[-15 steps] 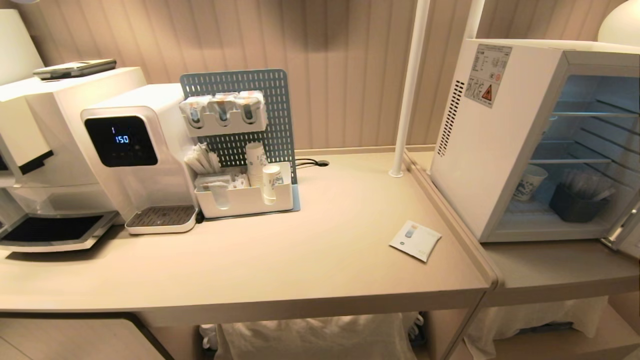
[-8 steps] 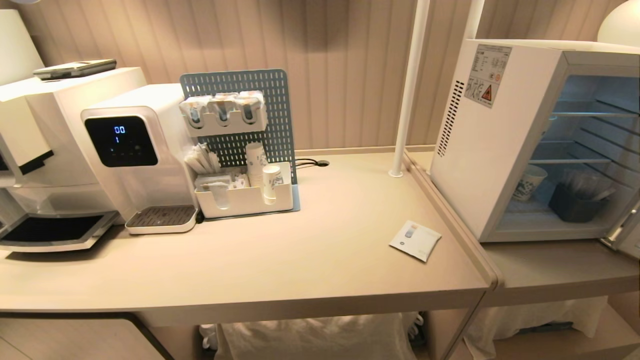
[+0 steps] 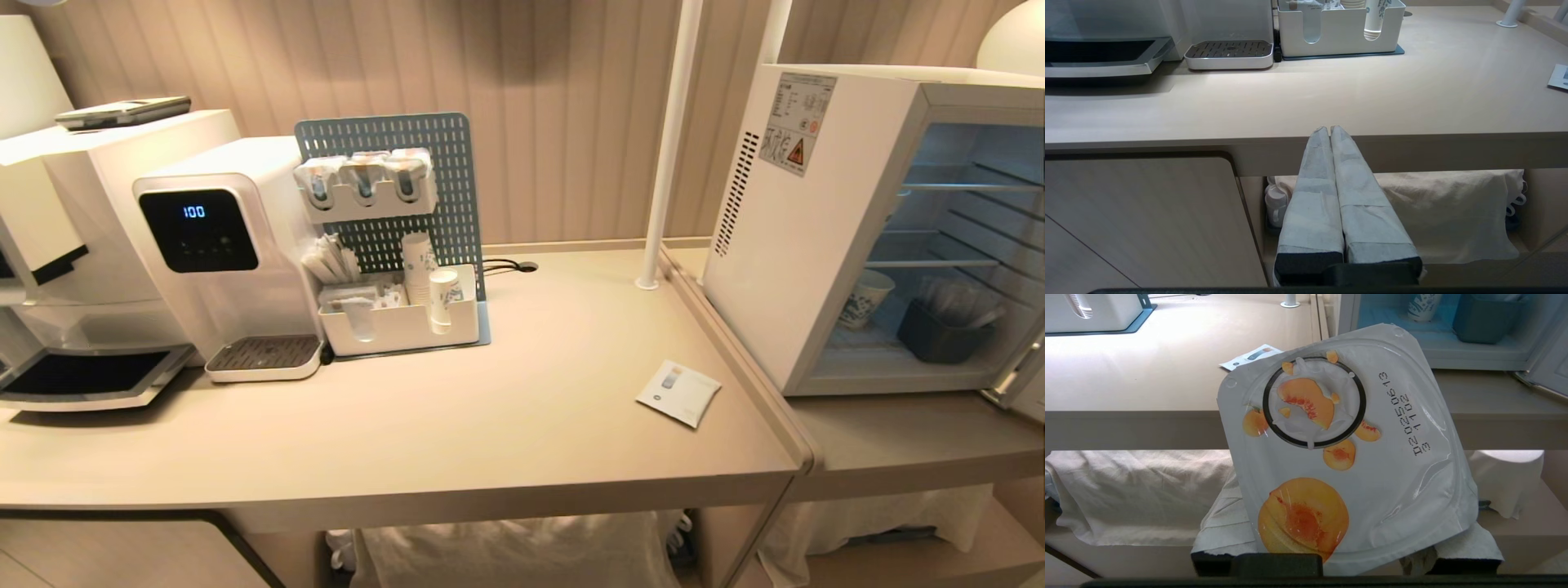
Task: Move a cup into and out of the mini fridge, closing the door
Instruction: Put the yoghurt in the freezer
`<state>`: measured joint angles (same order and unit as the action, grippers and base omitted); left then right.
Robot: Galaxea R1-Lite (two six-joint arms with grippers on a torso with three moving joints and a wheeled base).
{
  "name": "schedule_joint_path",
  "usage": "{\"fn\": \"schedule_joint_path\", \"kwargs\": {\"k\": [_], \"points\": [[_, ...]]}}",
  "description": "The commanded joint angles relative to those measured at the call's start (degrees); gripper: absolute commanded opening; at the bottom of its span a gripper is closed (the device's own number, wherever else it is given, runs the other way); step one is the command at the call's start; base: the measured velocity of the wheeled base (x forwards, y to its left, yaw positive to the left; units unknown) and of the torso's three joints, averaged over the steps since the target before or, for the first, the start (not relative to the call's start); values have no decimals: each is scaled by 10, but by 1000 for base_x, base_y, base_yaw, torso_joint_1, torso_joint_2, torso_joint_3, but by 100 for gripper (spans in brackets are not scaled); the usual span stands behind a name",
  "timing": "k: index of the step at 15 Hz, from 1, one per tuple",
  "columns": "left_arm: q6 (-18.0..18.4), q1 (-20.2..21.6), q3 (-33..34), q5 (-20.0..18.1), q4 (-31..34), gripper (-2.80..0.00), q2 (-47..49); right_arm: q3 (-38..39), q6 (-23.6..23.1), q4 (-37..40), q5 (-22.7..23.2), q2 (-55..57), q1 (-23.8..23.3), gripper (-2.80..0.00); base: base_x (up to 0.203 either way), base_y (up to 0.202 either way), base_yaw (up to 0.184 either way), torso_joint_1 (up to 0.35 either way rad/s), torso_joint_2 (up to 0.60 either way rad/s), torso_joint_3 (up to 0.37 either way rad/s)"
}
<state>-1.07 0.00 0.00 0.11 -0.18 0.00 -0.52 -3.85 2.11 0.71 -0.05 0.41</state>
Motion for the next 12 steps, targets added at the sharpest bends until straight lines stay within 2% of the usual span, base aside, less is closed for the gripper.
{"fn": "schedule_joint_path", "kwargs": {"k": [1, 3, 7, 12], "points": [[0, 0, 0, 0, 0, -280, 0, 0, -1, 2, -1, 0, 0, -280, 0, 0, 0, 0, 0, 0], [0, 0, 0, 0, 0, -280, 0, 1, 0, 0, -1, 0, 0, -280, 2, -38, 7, -1, 3, 1], [0, 0, 0, 0, 0, -280, 0, 1, 1, -1, -1, 0, 0, -280, 39, -158, -1, 4, 1, 1], [0, 0, 0, 0, 0, -280, 0, 1, 1, -1, -1, 0, 0, -280, 175, -171, 4, 3, 1, 0]]}}
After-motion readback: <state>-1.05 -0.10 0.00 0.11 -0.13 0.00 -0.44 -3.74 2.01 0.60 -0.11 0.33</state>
